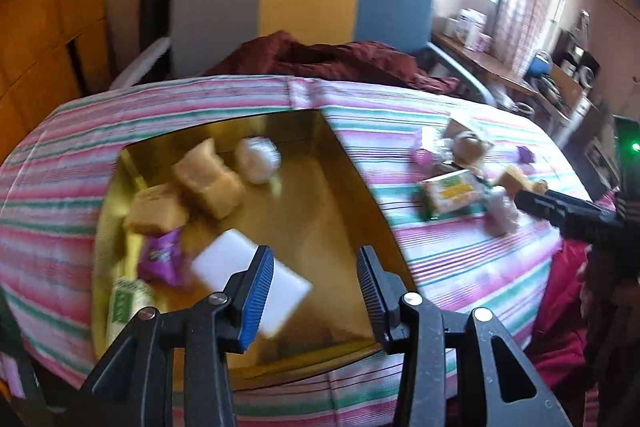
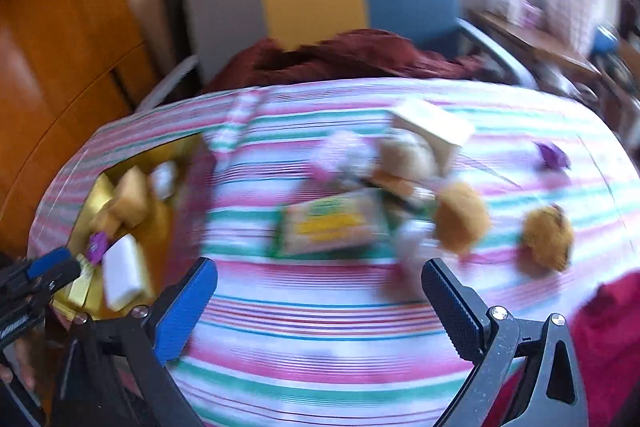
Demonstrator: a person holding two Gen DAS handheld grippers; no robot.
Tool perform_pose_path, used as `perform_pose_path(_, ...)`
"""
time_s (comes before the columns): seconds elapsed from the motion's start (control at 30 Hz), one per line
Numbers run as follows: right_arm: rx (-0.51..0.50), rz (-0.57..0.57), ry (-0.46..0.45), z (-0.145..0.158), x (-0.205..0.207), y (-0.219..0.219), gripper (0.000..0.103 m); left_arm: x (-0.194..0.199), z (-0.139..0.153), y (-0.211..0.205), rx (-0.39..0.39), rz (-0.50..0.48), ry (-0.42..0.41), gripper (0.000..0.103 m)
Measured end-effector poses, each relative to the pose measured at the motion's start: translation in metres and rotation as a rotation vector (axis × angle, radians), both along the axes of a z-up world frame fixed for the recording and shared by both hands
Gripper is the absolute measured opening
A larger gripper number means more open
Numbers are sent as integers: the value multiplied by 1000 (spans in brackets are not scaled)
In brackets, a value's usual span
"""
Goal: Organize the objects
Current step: 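Reach the left gripper to the WEIDAN cracker packet while the right grasps the yellow knitted toy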
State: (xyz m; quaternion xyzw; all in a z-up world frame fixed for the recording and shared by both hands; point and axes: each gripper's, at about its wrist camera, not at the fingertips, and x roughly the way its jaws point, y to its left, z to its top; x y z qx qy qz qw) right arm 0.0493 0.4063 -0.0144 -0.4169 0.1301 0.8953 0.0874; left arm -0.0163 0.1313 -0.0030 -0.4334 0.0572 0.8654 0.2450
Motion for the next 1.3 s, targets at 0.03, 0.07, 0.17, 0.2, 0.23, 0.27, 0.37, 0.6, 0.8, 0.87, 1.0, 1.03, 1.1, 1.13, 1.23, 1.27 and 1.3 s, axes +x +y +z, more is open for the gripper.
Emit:
perform_pose_path(0.03, -5, -29, -2, 0, 4, 11, 103, -1, 0, 6, 3, -19, -5, 44)
perform_pose_path(0.07, -12, -62, -4, 1, 7, 24, 103, -1, 1, 15, 4, -39, -9, 44)
perform_pose_path(0.17, -22, -169, -10, 5, 18, 63, 103, -2, 3, 40, 4, -96, -16, 44)
perform_pose_path(0.2, -25, -191, -10, 6, 20, 71, 103, -3, 4, 50, 4, -118, -18, 44)
perform_pose_path(0.23, -29, -210, -9, 7, 21, 79, 103, -4, 4, 58, 0, -133, -16, 44)
perform_pose_path(0.27, -35, -231, -6, 8, 22, 88, 103, -5, 4, 69, -14, -158, -11, 44)
perform_pose_path(0.37, -58, -280, 19, 10, 23, 113, 103, -5, 3, 100, -46, -262, 14, 44)
perform_pose_path(0.6, -121, -289, 62, -6, 12, 137, 103, -12, -14, 174, -149, -530, -18, 60)
perform_pose_path(0.8, -214, -359, 132, -8, 28, 162, 103, -30, -46, 222, -262, -646, -54, 72)
perform_pose_path(0.87, -269, -423, 181, -6, 41, 176, 103, -35, -56, 232, -304, -661, -55, 73)
perform_pose_path(1.0, -357, -566, 230, -11, 65, 206, 103, -43, -73, 246, -358, -705, -73, 77)
perform_pose_path(1.03, -367, -584, 235, -12, 67, 210, 103, -44, -75, 249, -364, -716, -75, 77)
perform_pose_path(1.1, -379, -629, 226, -15, 72, 217, 103, -44, -81, 254, -376, -734, -73, 77)
perform_pose_path(1.13, -386, -636, 215, -18, 71, 220, 103, -44, -83, 255, -381, -742, -64, 77)
perform_pose_path(1.23, -379, -637, 155, -24, 64, 223, 103, -43, -89, 256, -386, -758, -54, 72)
perform_pose_path(1.27, -359, -631, 119, -27, 58, 222, 103, -44, -91, 256, -378, -759, -63, 66)
perform_pose_path(1.3, -342, -626, 94, -29, 54, 222, 103, -44, -91, 255, -370, -757, -62, 65)
